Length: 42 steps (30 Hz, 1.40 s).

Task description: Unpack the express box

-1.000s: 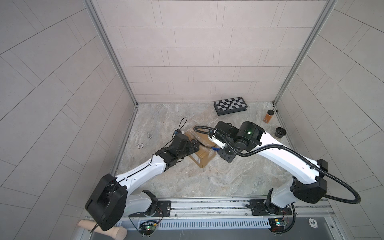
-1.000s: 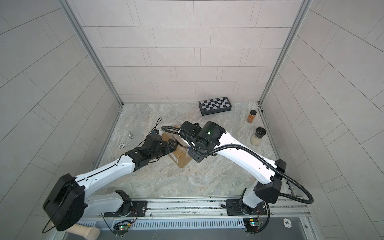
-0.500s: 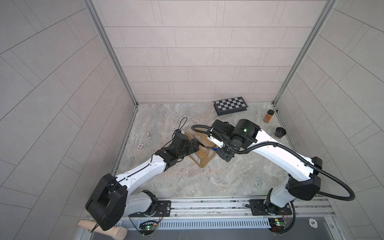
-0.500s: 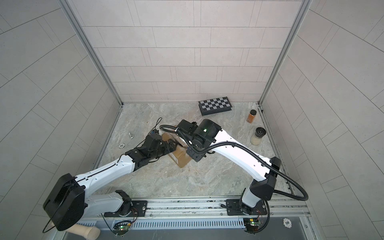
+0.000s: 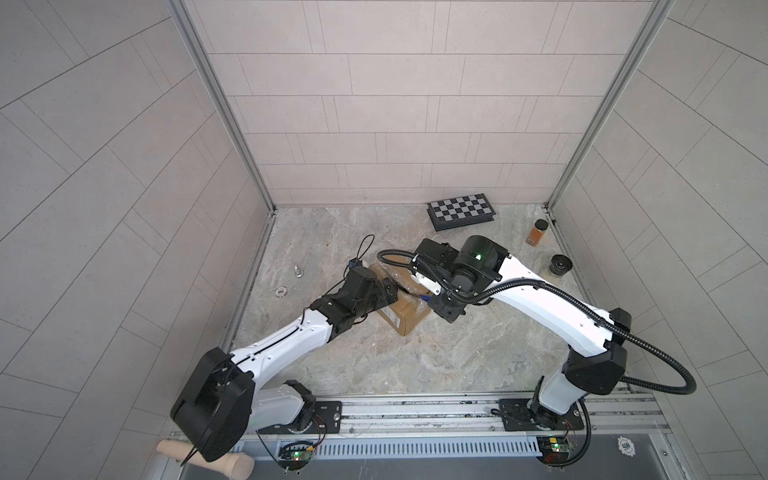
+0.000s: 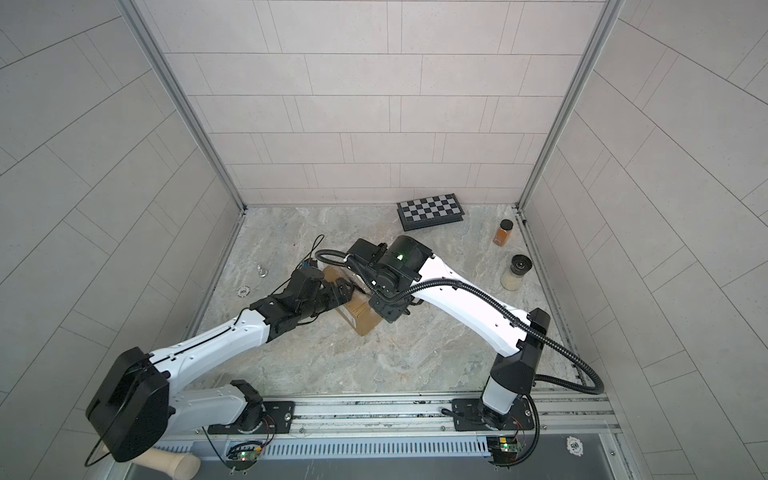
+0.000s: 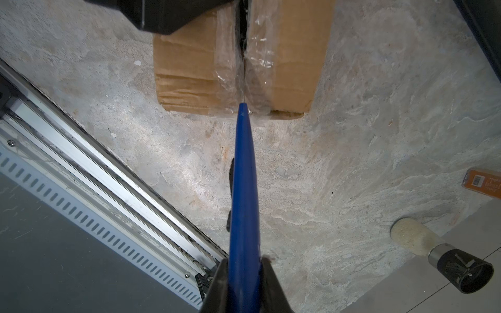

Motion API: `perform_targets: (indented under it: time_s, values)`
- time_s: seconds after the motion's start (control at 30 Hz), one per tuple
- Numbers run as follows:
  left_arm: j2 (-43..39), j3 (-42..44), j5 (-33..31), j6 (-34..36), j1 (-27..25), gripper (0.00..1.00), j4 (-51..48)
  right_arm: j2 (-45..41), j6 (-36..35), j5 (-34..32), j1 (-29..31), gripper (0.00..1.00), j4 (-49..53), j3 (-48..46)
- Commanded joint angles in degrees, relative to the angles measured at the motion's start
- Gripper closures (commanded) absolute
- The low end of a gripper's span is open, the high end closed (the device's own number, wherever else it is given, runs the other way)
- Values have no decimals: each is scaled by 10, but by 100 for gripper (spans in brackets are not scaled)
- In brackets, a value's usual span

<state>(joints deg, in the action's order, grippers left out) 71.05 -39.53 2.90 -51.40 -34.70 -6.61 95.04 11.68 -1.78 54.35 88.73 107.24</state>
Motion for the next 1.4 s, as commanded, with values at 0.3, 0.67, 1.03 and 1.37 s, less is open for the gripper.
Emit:
perform_targets:
  time_s: [0.3,0.67,1.03,1.37]
  values:
    - [26,25,-51,26,36,7,-114,-58,44,-36,-3,100,128,-50]
    - [28,27,-50,27,35,7,-112,-78,41,-39,-5,100,130,-40]
    - [24,19,-48,33,36,7,-105,-66,47,3,-4,100,50,-76]
    - [56,-35,-44,60,36,7,-90,-36,50,28,-11,100,-47,-76]
